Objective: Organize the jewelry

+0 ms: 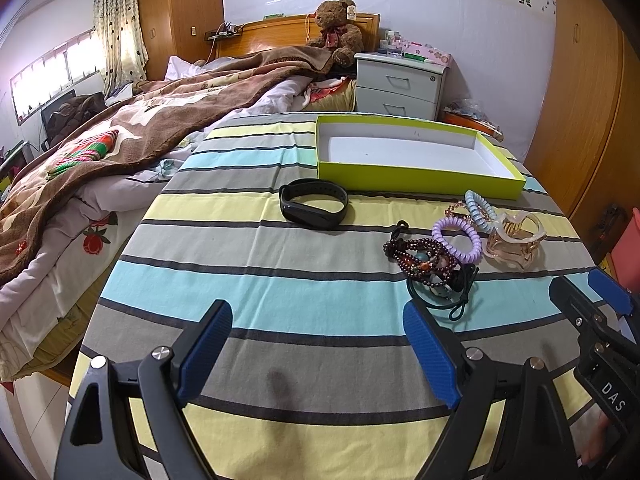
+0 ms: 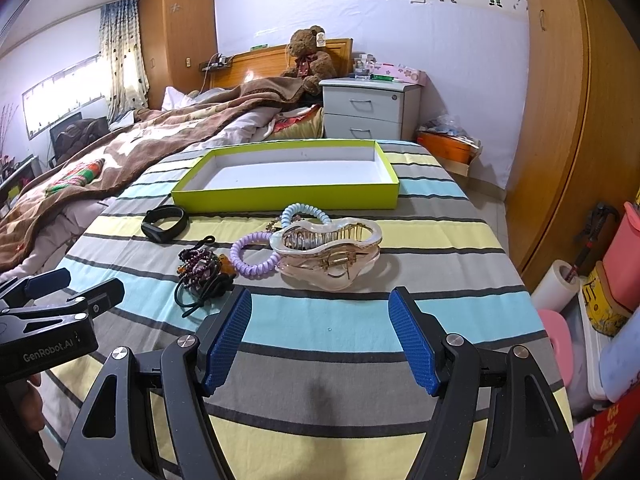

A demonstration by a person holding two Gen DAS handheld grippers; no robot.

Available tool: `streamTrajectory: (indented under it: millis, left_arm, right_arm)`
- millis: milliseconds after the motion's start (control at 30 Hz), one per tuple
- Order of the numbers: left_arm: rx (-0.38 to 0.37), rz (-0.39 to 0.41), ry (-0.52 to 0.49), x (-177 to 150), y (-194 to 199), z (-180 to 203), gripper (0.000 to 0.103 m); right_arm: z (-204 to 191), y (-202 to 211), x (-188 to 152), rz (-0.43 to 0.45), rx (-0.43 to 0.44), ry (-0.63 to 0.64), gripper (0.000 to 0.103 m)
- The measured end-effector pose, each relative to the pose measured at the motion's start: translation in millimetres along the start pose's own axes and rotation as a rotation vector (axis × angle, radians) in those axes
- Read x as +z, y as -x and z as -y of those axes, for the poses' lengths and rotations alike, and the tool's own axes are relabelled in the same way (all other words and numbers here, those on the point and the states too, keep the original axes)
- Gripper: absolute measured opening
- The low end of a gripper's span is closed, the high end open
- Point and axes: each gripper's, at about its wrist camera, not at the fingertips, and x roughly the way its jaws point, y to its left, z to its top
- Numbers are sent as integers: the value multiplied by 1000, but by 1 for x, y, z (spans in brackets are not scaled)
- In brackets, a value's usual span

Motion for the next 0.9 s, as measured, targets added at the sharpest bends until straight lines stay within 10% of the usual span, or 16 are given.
streamTrajectory:
  millis: [900]
  left_arm:
    - [-89,-106,21,20,-33,-31,89]
  right_arm:
    - [39,-49,39,-119,44,-213,71]
